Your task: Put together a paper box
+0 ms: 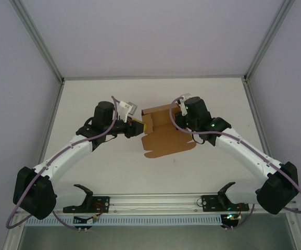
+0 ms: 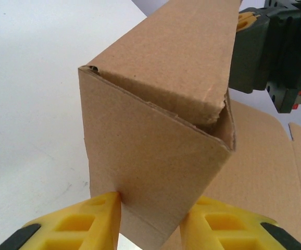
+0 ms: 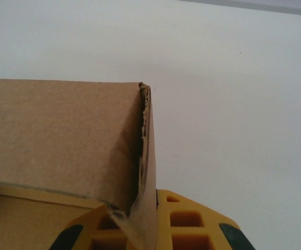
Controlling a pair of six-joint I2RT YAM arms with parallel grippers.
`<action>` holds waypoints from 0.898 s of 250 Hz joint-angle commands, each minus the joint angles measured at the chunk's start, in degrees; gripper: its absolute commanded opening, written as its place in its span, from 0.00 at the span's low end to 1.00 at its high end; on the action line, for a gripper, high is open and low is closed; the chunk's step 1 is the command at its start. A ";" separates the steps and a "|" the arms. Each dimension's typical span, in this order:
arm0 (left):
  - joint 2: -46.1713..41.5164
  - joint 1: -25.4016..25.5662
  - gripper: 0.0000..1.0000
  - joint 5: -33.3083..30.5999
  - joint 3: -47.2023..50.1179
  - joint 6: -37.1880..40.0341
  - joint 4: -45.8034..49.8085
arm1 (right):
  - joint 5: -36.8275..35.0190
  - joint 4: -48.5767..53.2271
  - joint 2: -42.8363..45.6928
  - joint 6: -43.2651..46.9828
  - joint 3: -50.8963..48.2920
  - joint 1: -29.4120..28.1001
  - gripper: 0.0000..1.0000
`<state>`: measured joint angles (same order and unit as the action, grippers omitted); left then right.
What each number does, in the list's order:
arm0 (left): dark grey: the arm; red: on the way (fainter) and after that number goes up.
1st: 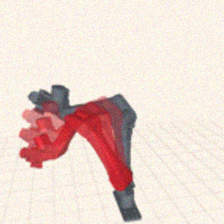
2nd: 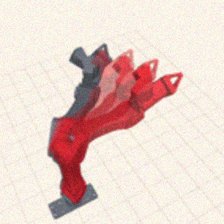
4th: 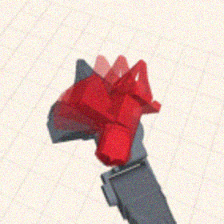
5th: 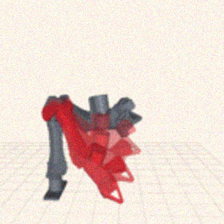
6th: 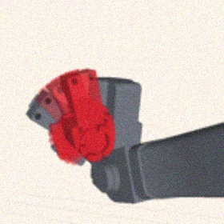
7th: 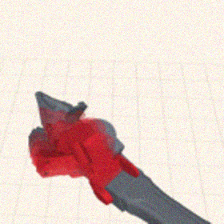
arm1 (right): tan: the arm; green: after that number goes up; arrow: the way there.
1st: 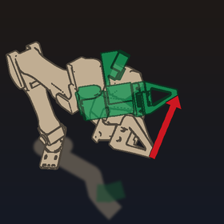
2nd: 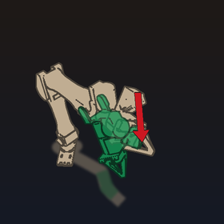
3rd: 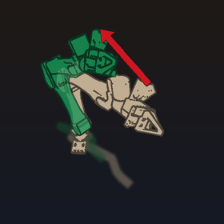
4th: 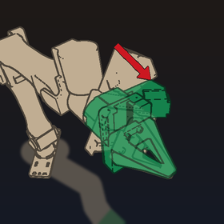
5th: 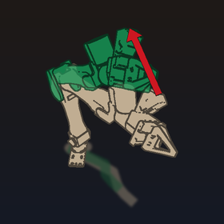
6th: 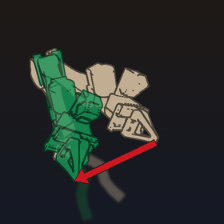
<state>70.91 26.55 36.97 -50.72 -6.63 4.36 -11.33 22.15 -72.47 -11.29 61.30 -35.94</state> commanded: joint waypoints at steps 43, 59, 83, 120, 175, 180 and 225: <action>2.66 4.61 0.37 -18.99 -4.67 -0.86 0.21 | 13.76 -3.37 1.77 -0.46 1.74 -0.61 0.00; 3.83 5.55 0.34 -22.35 -6.01 -0.84 1.62 | 15.33 -4.25 1.93 -0.59 1.72 -0.57 0.00; 5.01 6.20 0.27 -25.43 -6.79 -1.23 2.53 | 16.07 -4.76 2.32 -0.57 1.81 -0.60 0.00; 6.42 6.43 0.17 -32.92 -7.99 -3.75 4.72 | 16.86 -4.78 2.94 -0.32 1.63 -0.56 0.00; 9.77 8.79 0.09 -43.44 -11.22 -4.31 7.51 | 18.91 -5.43 2.73 -0.36 1.54 -0.71 0.00; 10.18 9.23 0.07 -45.14 -11.65 -4.46 8.04 | 18.90 -5.60 2.66 -0.47 1.50 -0.70 0.00; 14.24 13.36 0.05 -60.45 -14.92 -5.54 10.38 | 17.04 -6.13 1.04 -1.00 1.72 -1.13 0.00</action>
<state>81.97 37.69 -8.75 -62.78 -10.57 11.90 -1.37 21.52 -72.16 -11.60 61.30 -34.94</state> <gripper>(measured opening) 0.065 0.057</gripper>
